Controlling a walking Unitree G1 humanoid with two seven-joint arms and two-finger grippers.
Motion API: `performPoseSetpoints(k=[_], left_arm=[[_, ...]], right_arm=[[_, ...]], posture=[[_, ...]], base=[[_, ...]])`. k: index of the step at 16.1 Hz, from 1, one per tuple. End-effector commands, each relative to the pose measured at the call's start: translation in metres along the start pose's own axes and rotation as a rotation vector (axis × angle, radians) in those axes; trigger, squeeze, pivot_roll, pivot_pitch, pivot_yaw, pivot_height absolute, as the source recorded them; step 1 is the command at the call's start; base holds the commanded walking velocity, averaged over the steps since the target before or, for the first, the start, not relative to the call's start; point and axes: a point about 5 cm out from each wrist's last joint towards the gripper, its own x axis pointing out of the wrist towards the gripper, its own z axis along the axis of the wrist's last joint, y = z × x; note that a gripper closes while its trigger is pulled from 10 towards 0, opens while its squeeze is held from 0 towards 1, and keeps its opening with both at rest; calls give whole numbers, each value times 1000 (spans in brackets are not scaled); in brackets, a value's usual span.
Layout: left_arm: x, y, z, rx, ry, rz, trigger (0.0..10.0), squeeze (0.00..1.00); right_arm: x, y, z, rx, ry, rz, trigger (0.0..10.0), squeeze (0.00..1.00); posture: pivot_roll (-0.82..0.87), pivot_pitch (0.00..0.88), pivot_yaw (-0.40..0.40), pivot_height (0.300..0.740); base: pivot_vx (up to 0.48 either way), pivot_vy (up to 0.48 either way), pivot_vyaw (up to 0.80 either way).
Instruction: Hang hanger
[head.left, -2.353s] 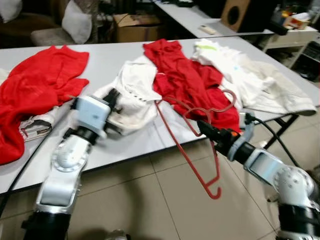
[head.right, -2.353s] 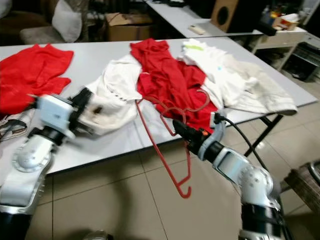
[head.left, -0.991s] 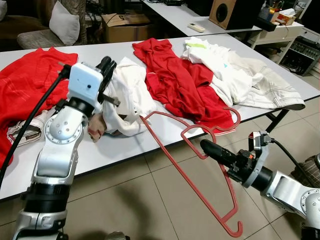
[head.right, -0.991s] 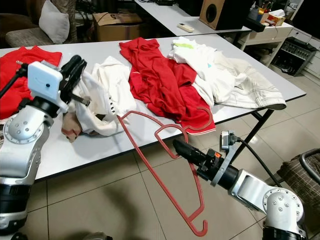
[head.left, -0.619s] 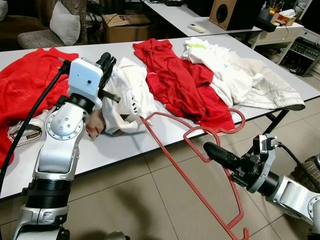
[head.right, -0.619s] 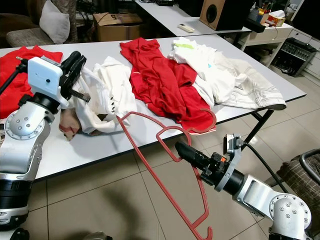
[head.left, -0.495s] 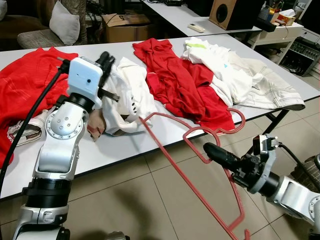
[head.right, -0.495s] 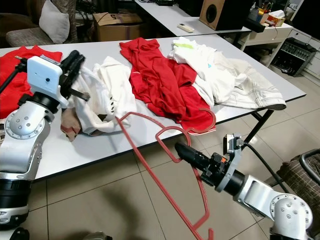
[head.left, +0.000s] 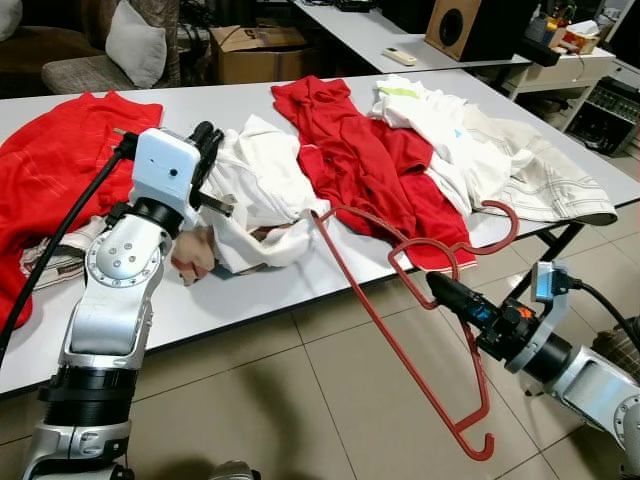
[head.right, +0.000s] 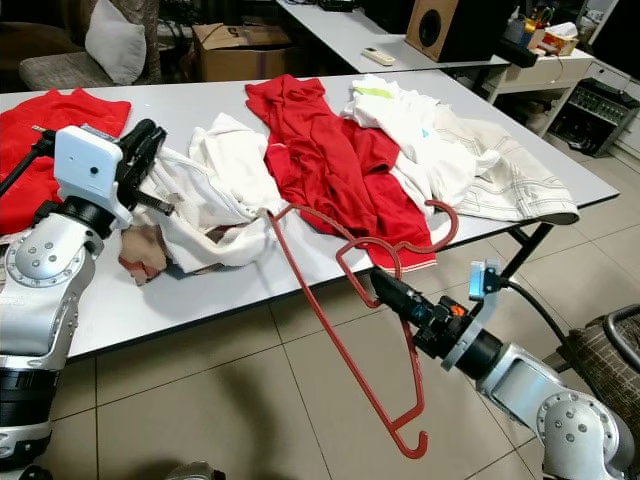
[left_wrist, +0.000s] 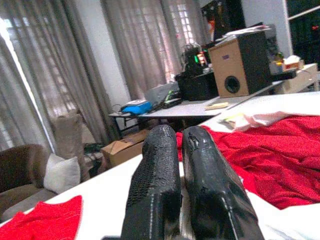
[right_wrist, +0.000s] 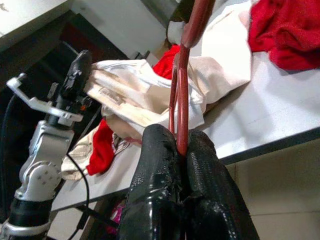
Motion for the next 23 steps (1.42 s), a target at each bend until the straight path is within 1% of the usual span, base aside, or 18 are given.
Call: performPoseSetpoints(k=[1, 3, 4, 5, 7, 8, 9, 10, 11, 12, 13, 15, 16, 17, 18, 19, 21, 23], left_arm=[[0, 3, 2, 1, -2, 28, 0, 0], [-3, -6, 0, -25, -8, -34, 0, 0], [-5, -12, 0, -53, -14, -75, 0, 0], [-5, -15, 1, -69, -25, -83, 0, 0], [-5, -17, 0, -64, -23, -87, 0, 0], [-5, -18, -2, -63, -18, -84, 0, 0], [-4, -19, -2, -64, -16, -86, 0, 0], [-3, -21, -2, -69, -18, -94, 0, 0], [-2, -22, -1, -73, -20, -98, 0, 0], [1, -26, 1, -68, -34, -126, 0, 0], [3, -28, 3, -73, -48, -136, 0, 0], [10, -35, 20, -106, -148, -177, 0, 0], [10, -34, 29, -128, -207, -165, 0, 0], [10, -28, 38, -152, -264, -120, 0, 0], [10, -26, 40, -160, -279, -103, 0, 0], [12, -11, 50, -214, -338, 1, 0, 0], [16, 4, 56, -294, -371, 90, 0, 0], [21, 6, 43, -311, -277, 96, 0, 0]], right_arm=[[-5, 1, 6, -46, -31, -12, 10000, 0], [-8, -2, 12, -82, -101, -36, 10000, 0], [-8, 3, 10, -95, -81, 7, 10000, 0], [-7, 2, 9, -145, -72, -31, 10000, 0], [-8, 10, 7, -134, -58, 43, 10000, 0], [-9, 6, 4, -139, -48, 2, 10000, 0], [-13, 17, -7, -122, 54, 109, 10000, 0], [-15, 22, -20, -147, 167, 141, 10000, 0], [-16, 20, -24, -162, 208, 119, 10000, 0], [-19, 16, -36, -82, 284, 106, 10000, 0], [-20, 17, -39, -64, 312, 115, 10000, 0], [-21, 4, -48, -96, 404, 6, 10000, 0], [-19, -8, -41, -187, 345, -89, 10000, 0], [-15, -16, -30, -182, 233, -127, 10000, 0], [-15, -15, -28, -146, 198, -105, 10000, 0], [-18, 11, -28, -27, 196, 117, 10000, 0], [-25, 19, -37, -43, 279, 190, 10000, 0], [-26, 19, -36, -56, 240, 206, 10000, 0]], posture=[[-40, 0, -93, 740], [-53, 0, -83, 740], [-60, 0, -77, 740], [-67, 0, -69, 740], [-70, 0, -63, 740], [-70, 0, -60, 740], [-70, 0, -58, 740], [-73, 0, -56, 740], [-73, 0, -56, 740], [-77, 0, -54, 740], [-78, 0, -54, 740], [-81, 0, -56, 740], [-76, 0, -60, 740], [-74, 0, -60, 740], [-74, 0, -60, 740], [-72, 0, -60, 740], [-75, 0, -55, 740], [-75, 0, -50, 740]], base=[[0, 0, 0], [0, 0, 0], [0, 0, 0], [0, 0, 0], [0, 0, 0], [0, 0, 0], [0, 0, 0], [0, 0, 0], [0, 0, 0], [0, 0, 0], [0, 0, 0], [0, 0, 0], [0, 0, 0], [0, 0, 0], [0, 0, 0], [0, 0, 0], [0, 0, 0], [0, 0, 0]])
